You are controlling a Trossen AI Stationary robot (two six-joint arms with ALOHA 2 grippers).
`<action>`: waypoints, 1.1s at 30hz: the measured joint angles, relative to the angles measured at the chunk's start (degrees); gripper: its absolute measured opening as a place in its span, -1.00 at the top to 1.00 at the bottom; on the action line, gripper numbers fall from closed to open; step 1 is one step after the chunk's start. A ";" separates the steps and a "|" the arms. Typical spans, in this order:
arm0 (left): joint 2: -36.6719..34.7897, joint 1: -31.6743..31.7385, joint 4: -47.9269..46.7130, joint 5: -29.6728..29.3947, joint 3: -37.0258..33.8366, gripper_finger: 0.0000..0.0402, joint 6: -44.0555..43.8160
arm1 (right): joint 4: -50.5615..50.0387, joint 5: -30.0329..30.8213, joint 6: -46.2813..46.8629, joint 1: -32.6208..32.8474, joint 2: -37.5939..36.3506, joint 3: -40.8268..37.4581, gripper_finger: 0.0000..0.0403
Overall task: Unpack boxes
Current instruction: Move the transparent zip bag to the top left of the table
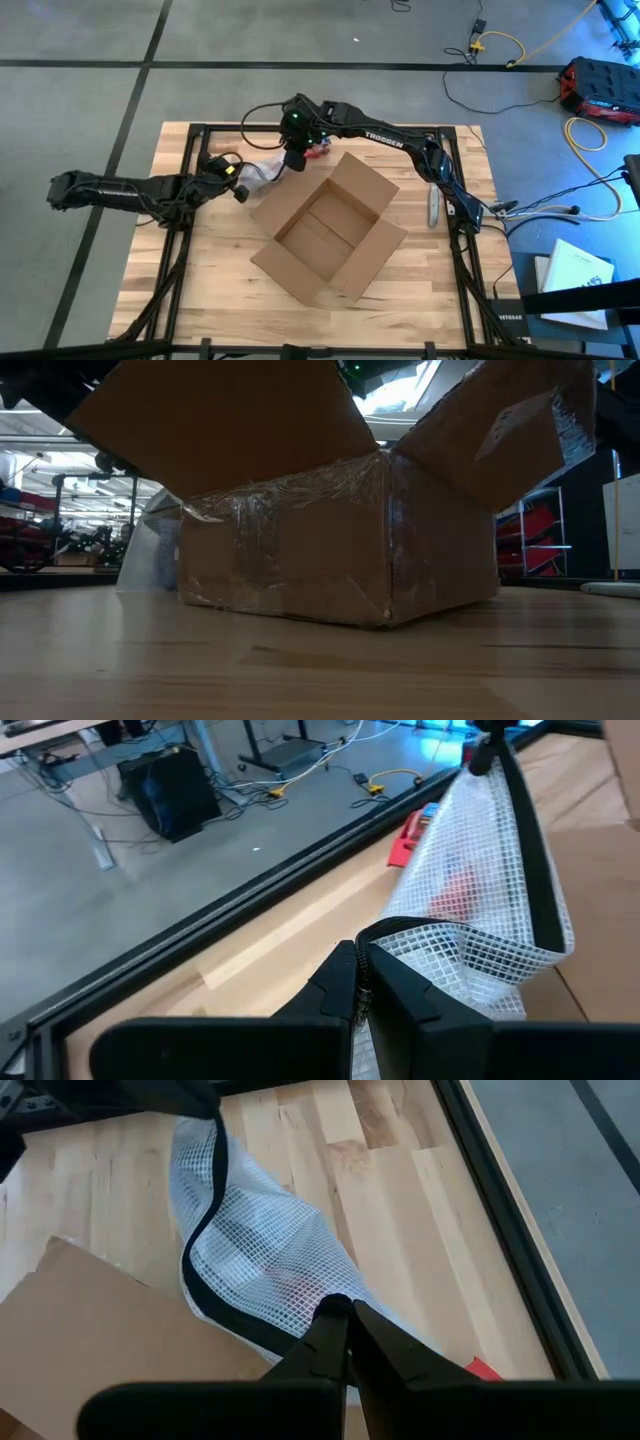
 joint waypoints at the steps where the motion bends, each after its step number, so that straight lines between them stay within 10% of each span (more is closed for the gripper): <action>1: -0.10 0.34 0.00 0.01 0.00 1.00 0.05 | -0.02 0.00 0.00 0.00 0.02 0.00 1.00; 33: -0.16 14.51 5.98 -0.61 -0.02 1.00 1.89 | 2.86 1.61 1.50 0.04 0.13 0.00 1.00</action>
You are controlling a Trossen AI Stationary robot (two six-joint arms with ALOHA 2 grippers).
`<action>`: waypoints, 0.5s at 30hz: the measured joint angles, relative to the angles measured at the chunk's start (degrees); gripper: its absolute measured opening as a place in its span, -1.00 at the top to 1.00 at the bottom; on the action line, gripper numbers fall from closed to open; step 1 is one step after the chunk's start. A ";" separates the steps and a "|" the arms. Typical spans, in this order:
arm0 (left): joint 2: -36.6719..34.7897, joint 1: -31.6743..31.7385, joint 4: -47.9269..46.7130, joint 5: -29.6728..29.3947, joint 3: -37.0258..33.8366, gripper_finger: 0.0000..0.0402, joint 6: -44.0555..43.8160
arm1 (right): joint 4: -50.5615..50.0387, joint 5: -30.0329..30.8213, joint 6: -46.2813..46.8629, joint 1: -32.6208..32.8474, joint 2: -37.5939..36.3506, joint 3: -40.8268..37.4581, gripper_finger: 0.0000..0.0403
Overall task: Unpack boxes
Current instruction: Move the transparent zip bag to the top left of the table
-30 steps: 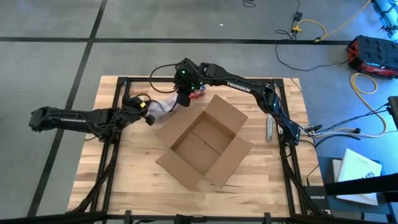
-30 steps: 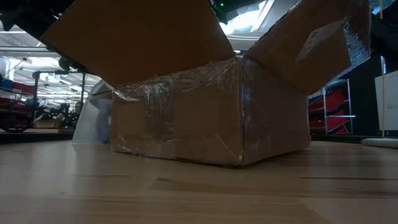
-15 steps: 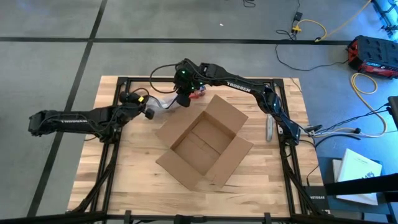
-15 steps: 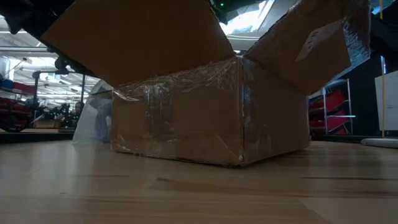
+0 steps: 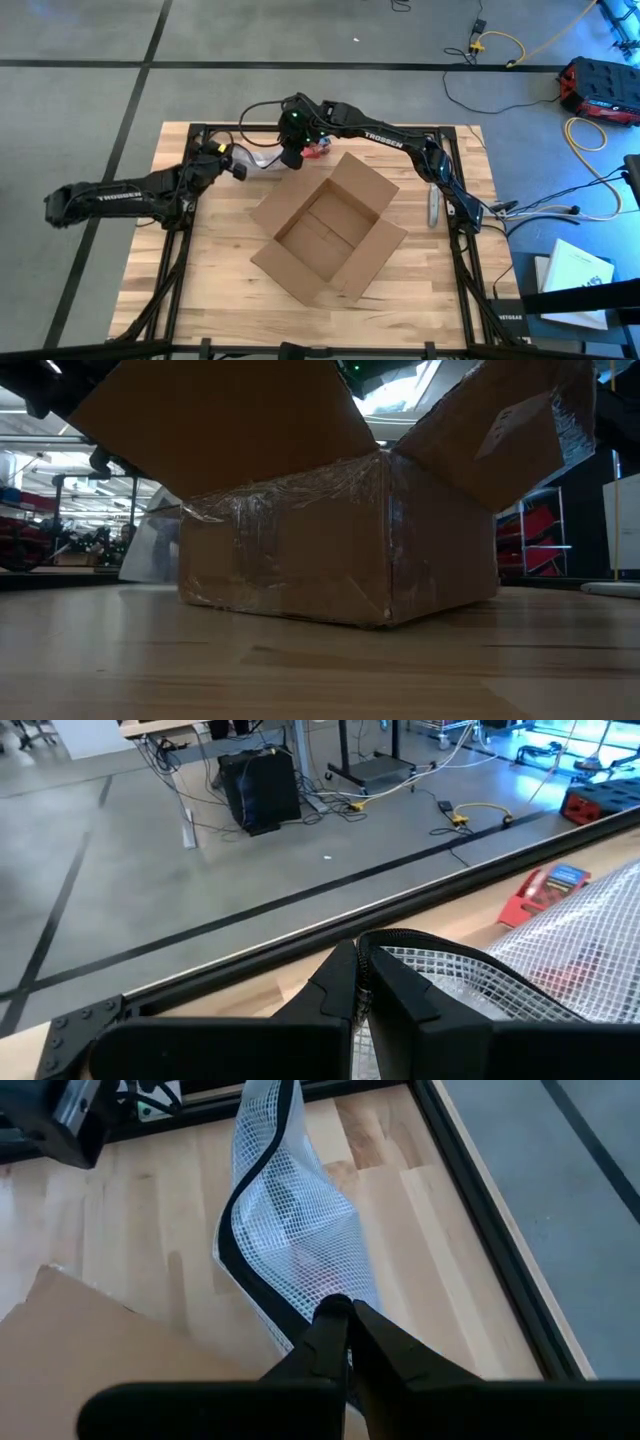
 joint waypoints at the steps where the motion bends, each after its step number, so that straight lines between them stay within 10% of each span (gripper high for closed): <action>1: 0.00 0.61 0.10 0.43 0.00 1.00 0.84 | 0.07 0.12 -0.02 0.00 0.00 0.00 1.00; 15: 0.00 10.06 4.69 8.54 0.00 1.00 8.06 | 5.13 6.96 -0.84 0.02 0.00 0.00 1.00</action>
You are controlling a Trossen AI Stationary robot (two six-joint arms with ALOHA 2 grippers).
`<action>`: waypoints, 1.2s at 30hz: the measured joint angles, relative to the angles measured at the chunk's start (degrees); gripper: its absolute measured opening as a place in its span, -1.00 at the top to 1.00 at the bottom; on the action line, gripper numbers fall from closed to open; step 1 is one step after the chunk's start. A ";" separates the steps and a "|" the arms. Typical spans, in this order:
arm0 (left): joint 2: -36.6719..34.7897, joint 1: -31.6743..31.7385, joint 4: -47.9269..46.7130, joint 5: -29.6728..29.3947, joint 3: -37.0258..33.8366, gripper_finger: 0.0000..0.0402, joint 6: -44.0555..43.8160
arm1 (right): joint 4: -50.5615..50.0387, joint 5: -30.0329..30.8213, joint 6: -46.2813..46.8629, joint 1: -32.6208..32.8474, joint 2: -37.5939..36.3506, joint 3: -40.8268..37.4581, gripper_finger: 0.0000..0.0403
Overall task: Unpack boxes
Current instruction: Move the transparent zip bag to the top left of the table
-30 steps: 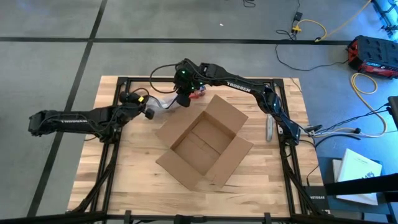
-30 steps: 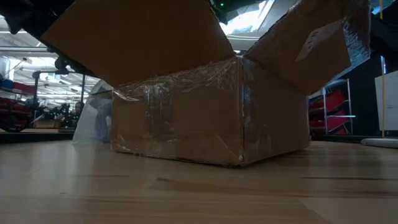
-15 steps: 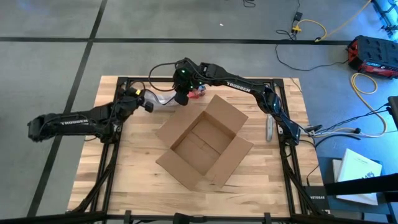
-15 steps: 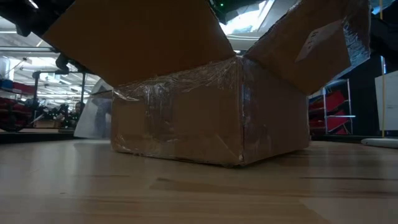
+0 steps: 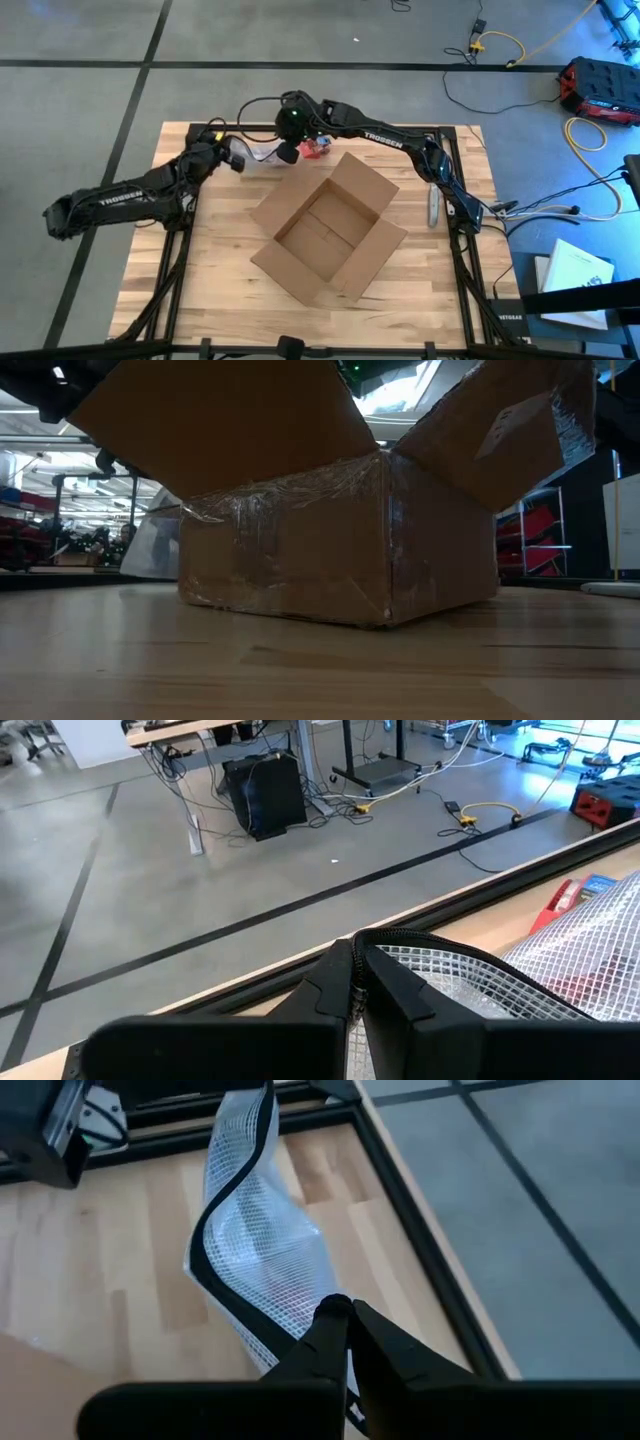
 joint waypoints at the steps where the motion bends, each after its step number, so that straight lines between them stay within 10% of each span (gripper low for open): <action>1: 0.00 0.58 -0.01 0.49 0.00 1.00 0.00 | 0.31 0.25 -0.44 0.00 0.00 0.00 1.00; 36: 2.29 17.44 1.39 12.03 0.00 1.00 -1.60 | 7.85 5.56 -9.91 0.37 0.02 -0.74 1.00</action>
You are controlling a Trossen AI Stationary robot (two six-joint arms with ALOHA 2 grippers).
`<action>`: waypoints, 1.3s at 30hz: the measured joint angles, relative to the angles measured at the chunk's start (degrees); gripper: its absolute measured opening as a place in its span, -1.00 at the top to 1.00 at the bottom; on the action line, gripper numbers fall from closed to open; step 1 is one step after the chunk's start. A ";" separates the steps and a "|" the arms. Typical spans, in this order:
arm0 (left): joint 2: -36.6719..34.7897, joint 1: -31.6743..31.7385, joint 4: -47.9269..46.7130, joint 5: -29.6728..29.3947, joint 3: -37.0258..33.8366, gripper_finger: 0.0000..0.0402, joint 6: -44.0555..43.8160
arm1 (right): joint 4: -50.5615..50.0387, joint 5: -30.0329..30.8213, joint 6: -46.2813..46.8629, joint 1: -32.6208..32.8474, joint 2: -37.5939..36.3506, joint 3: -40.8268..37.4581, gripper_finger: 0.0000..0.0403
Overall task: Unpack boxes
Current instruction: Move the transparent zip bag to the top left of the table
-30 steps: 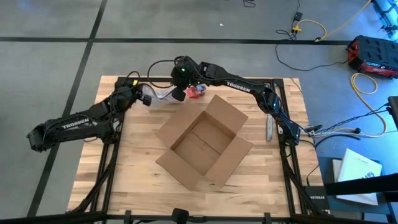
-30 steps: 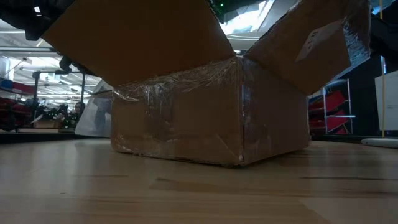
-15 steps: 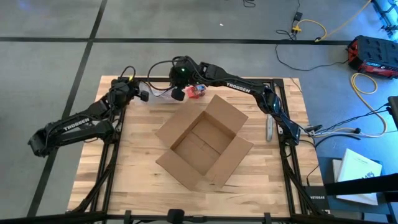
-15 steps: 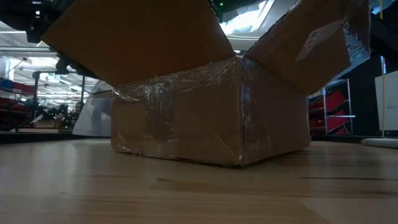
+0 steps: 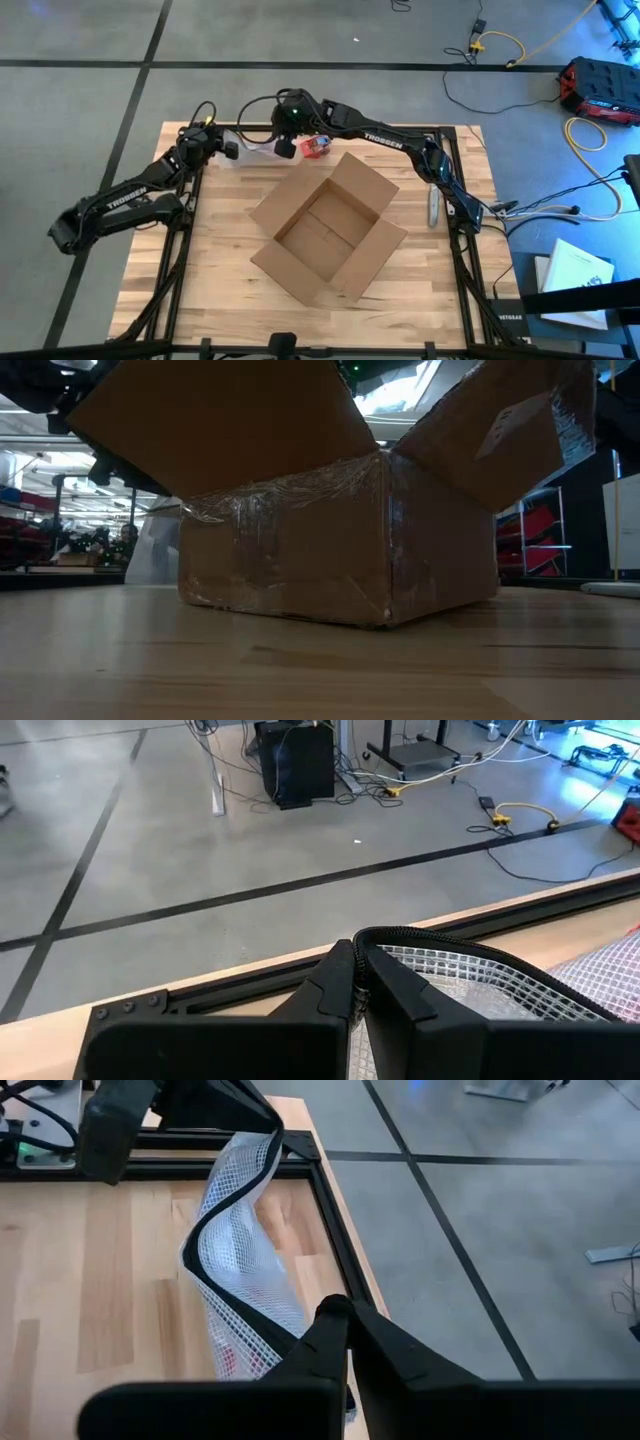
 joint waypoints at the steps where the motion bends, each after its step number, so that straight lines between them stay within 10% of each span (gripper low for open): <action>1: 0.12 0.52 0.03 0.05 0.00 1.00 0.26 | 0.75 -0.01 0.03 0.00 -0.01 -0.54 1.00; 39: 14.44 7.33 27.28 3.12 0.00 1.00 9.21 | 15.41 3.60 -3.56 -2.87 0.00 -6.21 1.00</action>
